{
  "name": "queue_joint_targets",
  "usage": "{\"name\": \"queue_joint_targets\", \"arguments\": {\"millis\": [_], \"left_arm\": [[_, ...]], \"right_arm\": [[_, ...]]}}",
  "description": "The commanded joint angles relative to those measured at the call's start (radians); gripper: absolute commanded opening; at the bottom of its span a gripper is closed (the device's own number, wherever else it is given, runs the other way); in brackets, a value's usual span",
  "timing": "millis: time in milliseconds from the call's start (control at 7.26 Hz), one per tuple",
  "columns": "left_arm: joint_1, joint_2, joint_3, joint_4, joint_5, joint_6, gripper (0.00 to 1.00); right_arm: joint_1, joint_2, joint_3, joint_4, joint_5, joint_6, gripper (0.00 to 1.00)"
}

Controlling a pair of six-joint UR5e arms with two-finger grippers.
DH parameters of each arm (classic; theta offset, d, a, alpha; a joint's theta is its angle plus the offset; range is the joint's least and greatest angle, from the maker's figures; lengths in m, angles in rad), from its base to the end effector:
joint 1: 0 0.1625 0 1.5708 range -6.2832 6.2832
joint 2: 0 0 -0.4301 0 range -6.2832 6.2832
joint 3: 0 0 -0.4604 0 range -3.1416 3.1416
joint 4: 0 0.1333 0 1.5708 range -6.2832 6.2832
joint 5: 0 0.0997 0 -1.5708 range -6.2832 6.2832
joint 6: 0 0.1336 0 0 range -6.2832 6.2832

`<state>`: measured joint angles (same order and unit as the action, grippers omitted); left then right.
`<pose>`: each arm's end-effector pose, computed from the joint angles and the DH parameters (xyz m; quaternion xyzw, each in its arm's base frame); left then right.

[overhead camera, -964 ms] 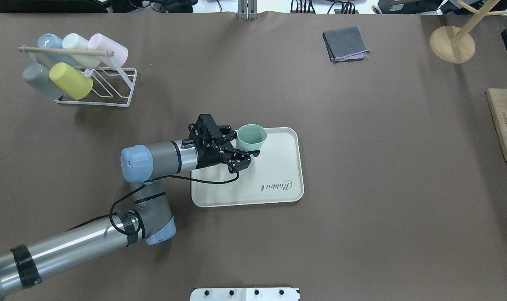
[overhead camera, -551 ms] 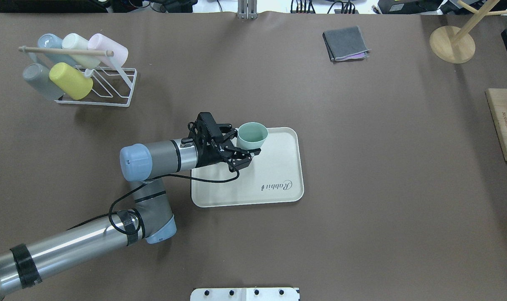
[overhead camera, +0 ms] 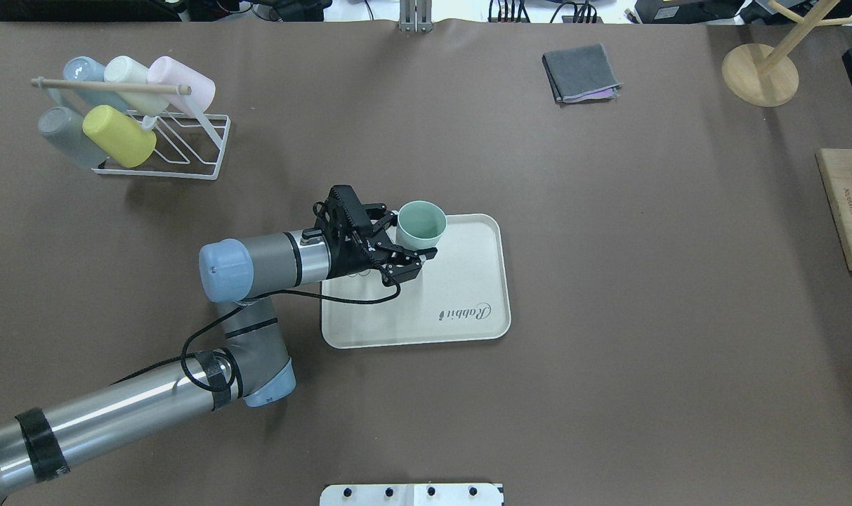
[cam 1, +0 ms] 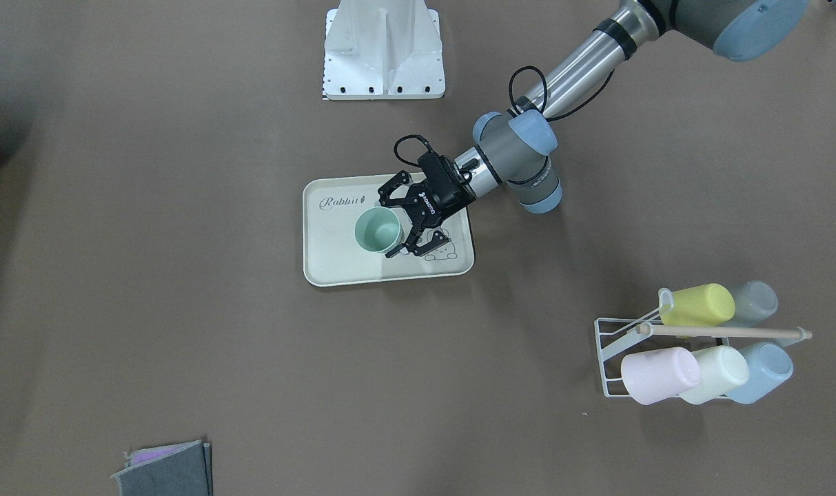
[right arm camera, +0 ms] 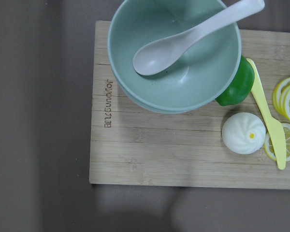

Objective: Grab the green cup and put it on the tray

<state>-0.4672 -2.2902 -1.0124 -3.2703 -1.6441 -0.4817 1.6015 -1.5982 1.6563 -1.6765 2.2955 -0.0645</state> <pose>0.6917 -0.4873 0.2786 0.5468 0.5860 0.2107 0.5596 0.0614 -0.5410 0.6704 -0.0054 -0.3550 -0.0074 0.9348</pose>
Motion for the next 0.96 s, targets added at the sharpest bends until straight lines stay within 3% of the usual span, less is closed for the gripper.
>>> {"name": "queue_joint_targets", "arguments": {"millis": [0,827], "left_arm": [[-0.001,0.0,0.0,-0.002,0.0,0.0,0.84],[-0.001,0.0,-0.002,-0.002,0.0,0.0,0.98]], "right_arm": [[0.0,0.001,0.0,0.0,0.001,0.0,1.0],[0.0,0.0,0.003,-0.002,0.01,0.0,1.0]]}}
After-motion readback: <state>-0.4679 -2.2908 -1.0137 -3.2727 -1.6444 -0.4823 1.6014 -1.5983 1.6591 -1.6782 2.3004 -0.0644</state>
